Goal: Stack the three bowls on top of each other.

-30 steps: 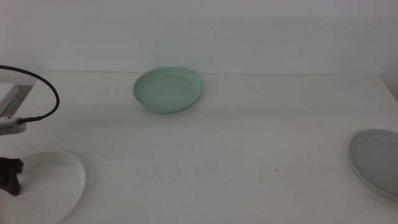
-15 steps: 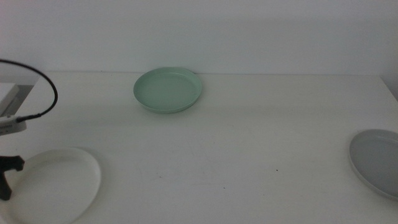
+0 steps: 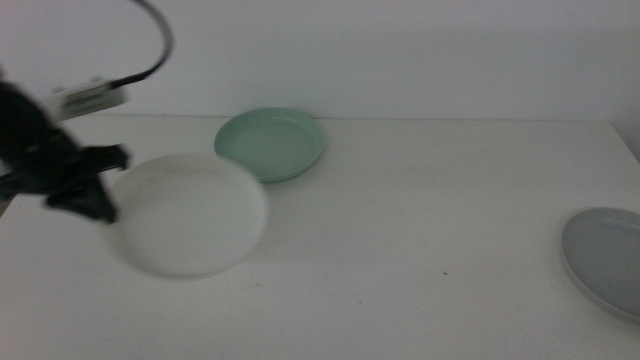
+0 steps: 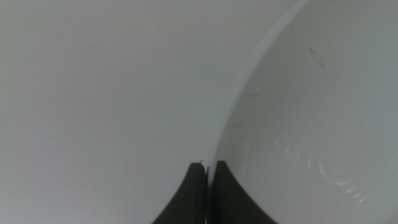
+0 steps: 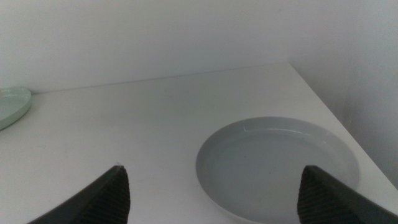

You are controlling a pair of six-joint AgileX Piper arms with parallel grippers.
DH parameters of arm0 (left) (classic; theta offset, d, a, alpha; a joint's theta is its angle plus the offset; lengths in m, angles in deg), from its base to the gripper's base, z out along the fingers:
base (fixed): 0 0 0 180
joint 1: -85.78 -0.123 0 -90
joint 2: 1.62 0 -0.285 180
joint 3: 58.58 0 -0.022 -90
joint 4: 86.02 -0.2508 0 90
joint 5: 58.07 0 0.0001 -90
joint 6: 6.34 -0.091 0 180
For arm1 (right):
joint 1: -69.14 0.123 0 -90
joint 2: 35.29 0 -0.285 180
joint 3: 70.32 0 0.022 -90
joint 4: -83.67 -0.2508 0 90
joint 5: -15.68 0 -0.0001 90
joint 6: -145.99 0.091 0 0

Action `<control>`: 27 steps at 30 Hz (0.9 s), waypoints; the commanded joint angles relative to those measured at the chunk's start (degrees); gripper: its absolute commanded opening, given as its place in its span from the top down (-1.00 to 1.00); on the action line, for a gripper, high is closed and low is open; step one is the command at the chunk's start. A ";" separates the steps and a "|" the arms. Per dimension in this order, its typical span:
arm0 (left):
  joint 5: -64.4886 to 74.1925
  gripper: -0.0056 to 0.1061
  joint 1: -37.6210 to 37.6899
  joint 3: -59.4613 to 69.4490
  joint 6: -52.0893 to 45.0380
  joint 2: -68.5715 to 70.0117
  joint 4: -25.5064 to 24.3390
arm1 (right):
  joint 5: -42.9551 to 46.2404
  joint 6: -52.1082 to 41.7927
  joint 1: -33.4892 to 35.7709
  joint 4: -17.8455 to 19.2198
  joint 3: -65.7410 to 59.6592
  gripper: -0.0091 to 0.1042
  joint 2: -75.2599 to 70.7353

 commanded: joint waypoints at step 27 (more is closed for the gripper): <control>-4.33 0.93 26.23 -22.81 9.87 -25.57 1.15 | 0.49 -0.21 0.12 0.31 -0.18 -0.80 -0.23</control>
